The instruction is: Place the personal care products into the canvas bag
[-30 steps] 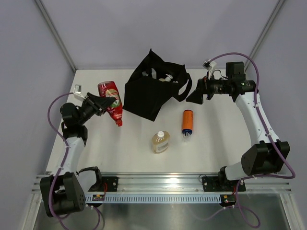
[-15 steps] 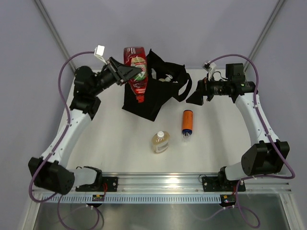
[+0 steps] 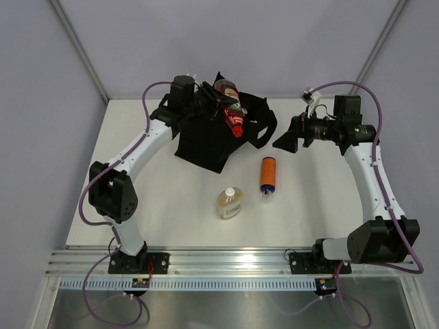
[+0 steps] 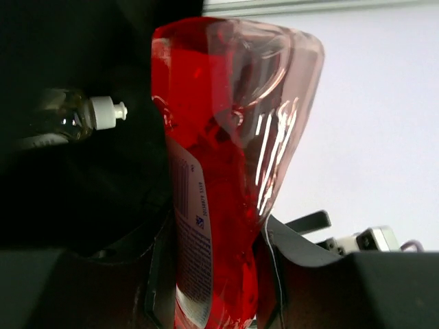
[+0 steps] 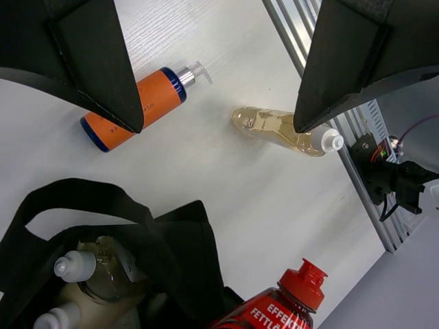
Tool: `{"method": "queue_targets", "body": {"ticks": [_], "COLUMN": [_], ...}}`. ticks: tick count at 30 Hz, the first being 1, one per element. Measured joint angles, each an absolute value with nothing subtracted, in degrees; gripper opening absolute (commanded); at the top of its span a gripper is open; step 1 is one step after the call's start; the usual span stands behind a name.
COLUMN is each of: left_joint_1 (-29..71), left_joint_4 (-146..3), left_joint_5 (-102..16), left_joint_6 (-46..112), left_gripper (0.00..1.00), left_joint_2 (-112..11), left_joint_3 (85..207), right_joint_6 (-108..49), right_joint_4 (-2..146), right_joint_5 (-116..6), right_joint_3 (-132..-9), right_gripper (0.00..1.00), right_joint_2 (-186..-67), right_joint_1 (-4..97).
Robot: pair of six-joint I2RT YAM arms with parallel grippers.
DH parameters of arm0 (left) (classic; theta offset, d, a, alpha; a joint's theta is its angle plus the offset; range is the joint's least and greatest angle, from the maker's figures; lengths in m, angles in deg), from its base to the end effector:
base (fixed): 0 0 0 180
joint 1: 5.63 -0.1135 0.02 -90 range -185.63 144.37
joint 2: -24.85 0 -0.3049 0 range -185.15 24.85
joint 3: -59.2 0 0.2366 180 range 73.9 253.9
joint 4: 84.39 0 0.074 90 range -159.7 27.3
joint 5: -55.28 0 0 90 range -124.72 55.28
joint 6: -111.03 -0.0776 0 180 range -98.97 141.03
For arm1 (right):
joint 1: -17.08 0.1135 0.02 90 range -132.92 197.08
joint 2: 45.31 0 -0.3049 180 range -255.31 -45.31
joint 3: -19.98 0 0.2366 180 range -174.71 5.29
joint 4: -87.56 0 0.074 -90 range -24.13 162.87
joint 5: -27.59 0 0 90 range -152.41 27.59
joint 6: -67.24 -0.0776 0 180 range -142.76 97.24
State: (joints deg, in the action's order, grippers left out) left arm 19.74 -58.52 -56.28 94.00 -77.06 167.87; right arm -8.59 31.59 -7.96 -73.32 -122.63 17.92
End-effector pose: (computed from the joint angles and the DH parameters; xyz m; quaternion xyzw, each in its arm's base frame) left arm 0.3998 -0.2211 0.3918 -0.2237 0.7760 -0.5307 0.2572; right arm 0.2708 0.0671 0.3995 -0.2970 0.7737 0.3682 0.4215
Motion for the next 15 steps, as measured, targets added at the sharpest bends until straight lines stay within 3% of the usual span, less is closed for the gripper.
{"method": "queue_targets", "body": {"ticks": [15], "left_joint_1": [19.91], "left_joint_4": [-43.28], "left_joint_5": [-49.07], "left_joint_6": [106.9], "left_gripper": [0.01], "left_joint_2": [-76.58], "left_joint_3": [172.57], "right_joint_6": [-11.67], "right_joint_4": [34.48], "right_joint_5": [-7.21], "right_joint_3": [-73.01], "right_gripper": [1.0], "right_joint_2": [-122.96], "right_joint_1": [16.54]}}
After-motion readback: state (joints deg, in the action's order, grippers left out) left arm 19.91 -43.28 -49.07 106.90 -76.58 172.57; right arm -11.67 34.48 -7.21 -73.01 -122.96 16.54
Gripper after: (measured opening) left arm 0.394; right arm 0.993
